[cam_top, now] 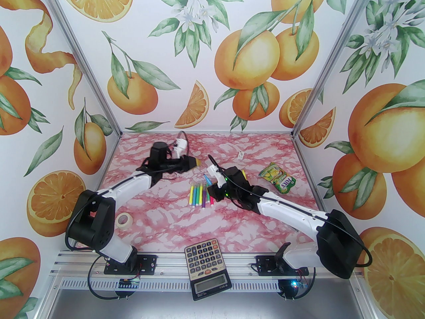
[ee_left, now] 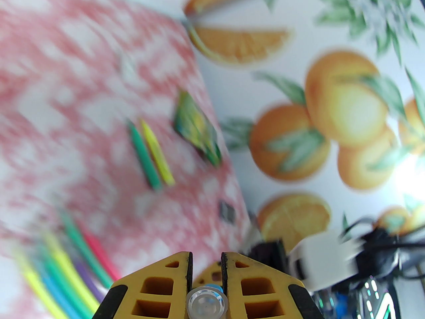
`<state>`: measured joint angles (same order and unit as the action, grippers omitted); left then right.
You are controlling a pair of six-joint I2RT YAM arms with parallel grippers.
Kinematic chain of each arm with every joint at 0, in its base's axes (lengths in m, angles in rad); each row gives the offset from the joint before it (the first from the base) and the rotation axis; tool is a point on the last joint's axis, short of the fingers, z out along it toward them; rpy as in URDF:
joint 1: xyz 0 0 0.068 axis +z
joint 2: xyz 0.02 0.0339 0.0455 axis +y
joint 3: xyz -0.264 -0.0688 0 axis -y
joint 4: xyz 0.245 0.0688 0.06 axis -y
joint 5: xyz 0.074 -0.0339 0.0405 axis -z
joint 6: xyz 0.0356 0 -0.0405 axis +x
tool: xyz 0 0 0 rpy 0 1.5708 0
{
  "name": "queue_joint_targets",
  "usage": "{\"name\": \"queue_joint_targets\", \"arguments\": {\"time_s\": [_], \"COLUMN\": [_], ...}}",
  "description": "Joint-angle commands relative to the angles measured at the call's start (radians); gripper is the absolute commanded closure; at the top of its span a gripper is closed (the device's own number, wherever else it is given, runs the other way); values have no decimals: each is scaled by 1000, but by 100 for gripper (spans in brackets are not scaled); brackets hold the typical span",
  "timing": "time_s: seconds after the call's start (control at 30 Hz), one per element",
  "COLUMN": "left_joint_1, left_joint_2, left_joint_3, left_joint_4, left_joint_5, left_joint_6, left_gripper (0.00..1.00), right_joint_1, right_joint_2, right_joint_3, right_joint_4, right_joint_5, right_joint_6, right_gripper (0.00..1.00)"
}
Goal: Open the pen caps
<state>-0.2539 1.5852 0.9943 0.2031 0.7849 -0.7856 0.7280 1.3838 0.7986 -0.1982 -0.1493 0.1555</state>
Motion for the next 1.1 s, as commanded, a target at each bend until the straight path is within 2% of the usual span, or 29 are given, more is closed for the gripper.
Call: {"name": "queue_joint_targets", "arguments": {"time_s": [0.0,0.03,0.13,0.3,0.5,0.67,0.8,1.07], "left_joint_1": [-2,3,11,2,2,14,43,147], "left_joint_2": [-46,-50,-68,-99,-105,-87,-60,19], "left_joint_3": [-9,-11,28,115,152,162,166,157], "left_joint_4": [38,33,-154,-520,-729,-809,-834,-794], "left_joint_5": [-20,-21,-79,-327,-574,-758,-852,-843], "left_joint_6": [0,3,121,355,483,541,571,598], "left_gripper": [100,100,100,100,100,100,100,100], "right_joint_1": [-1,0,-15,-40,-54,-61,-75,-116], "right_joint_2": [-9,-10,0,43,126,205,262,358], "right_joint_3": [-6,-7,-4,32,100,157,189,237], "right_joint_4": [-23,-20,-6,-14,-41,-71,-85,-78], "right_joint_5": [27,30,78,198,338,432,489,500], "right_joint_6": [-14,-11,15,62,109,140,170,208], "right_gripper": [100,100,100,100,100,100,100,100]}}
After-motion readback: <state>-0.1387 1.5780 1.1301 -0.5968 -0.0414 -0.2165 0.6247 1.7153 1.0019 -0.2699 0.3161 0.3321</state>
